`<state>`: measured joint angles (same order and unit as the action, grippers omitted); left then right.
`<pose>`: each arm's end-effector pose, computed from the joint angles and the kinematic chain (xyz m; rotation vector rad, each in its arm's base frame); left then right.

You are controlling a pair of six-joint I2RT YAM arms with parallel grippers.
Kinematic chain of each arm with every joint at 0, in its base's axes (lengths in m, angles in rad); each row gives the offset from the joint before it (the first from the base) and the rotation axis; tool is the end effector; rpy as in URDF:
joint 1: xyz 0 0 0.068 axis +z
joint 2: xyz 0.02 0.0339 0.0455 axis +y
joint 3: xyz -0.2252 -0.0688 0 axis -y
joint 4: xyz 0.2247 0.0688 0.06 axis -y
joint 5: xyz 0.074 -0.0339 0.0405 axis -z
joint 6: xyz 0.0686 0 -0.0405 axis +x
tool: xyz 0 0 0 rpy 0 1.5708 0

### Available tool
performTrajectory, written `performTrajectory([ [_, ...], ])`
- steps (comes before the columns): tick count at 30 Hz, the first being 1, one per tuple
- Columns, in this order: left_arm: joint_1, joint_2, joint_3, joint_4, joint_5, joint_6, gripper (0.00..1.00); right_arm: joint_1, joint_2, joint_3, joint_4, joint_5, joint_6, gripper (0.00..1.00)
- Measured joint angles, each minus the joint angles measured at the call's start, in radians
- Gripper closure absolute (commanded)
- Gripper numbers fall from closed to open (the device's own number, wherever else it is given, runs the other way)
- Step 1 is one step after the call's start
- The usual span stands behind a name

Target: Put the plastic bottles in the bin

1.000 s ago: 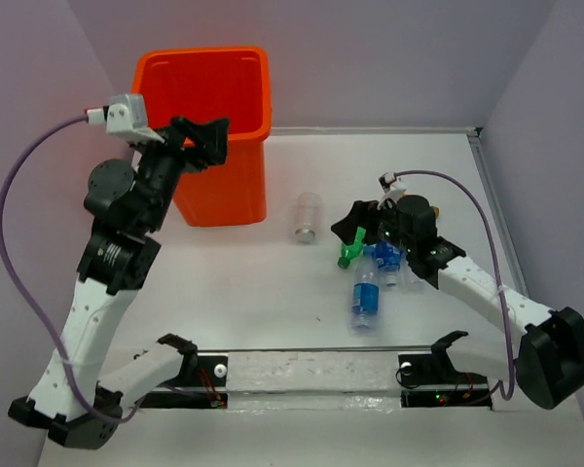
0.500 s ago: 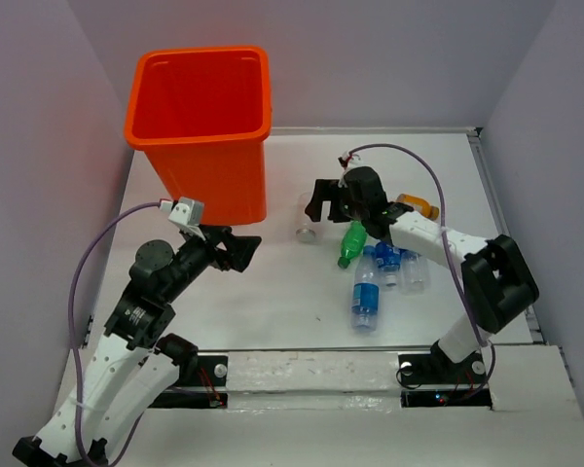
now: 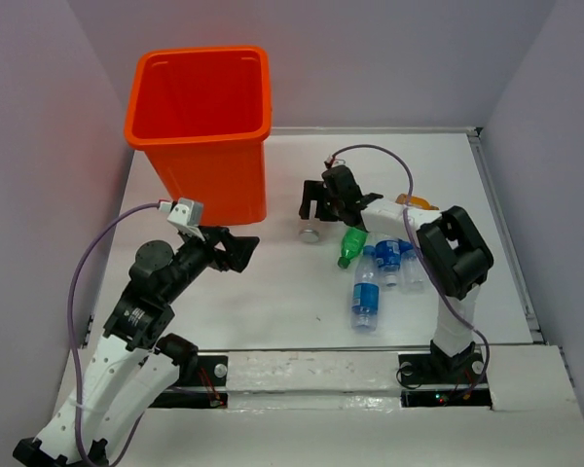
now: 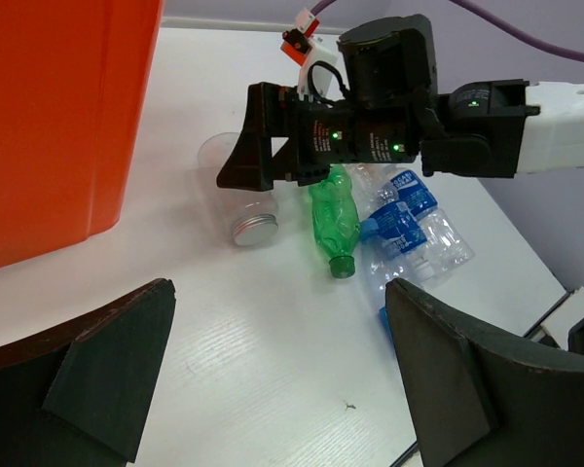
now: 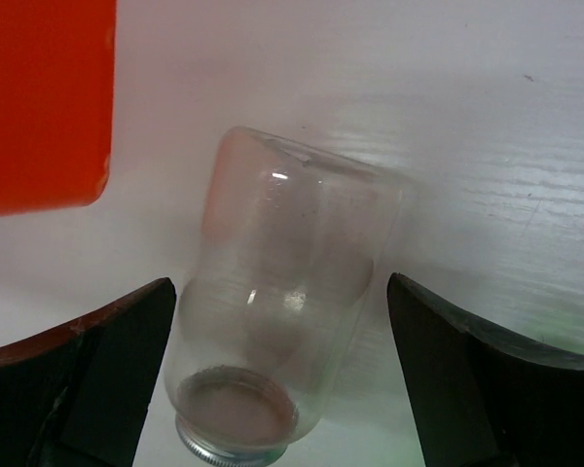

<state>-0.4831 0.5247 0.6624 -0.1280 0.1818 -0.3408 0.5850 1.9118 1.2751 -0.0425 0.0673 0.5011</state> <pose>0.1544 -0.0950 0.3180 0.2622 1.5949 -0.7851 0.3548 0.2295 0.1509 -0.0594 2.2972 0.5012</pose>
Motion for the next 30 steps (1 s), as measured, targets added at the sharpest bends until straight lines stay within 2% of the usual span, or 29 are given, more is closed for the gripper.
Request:
performTrajectory([
  [3, 0.0, -0.012, 0.0, -0.005, 0.001, 0.003, 0.01, 0.0, 0.033, 0.009, -0.012, 0.018, 0.005, 0.24],
  [7, 0.0, -0.018, 0.0, -0.005, 0.003, 0.005, 0.01, 0.0, 0.04, 0.024, -0.024, 0.043, 0.013, 0.46],
  [12, 0.0, -0.017, 0.0, -0.005, 0.015, 0.007, 0.01, 0.006, -0.038, -0.04, -0.035, 0.092, 0.018, 0.48],
  [17, 0.0, -0.01, 0.0, -0.005, 0.027, 0.007, 0.01, 0.025, -0.31, -0.072, -0.064, 0.118, -0.04, 0.48],
  [20, 0.0, 0.007, 0.0, -0.006, 0.031, 0.007, 0.01, 0.051, -0.418, 0.058, -0.071, 0.116, -0.096, 0.48],
  [24, 0.0, 0.022, 0.0, -0.007, 0.032, 0.006, 0.01, 0.101, -0.419, 0.328, -0.039, 0.089, -0.183, 0.48],
  [27, 0.0, 0.029, 0.0, -0.007, 0.032, 0.006, 0.01, 0.128, -0.344, 0.56, -0.021, 0.042, -0.24, 0.5],
  [30, 0.0, 0.041, 0.0, -0.009, 0.032, 0.006, 0.01, 0.141, -0.183, 0.817, 0.012, -0.021, -0.28, 0.49],
])
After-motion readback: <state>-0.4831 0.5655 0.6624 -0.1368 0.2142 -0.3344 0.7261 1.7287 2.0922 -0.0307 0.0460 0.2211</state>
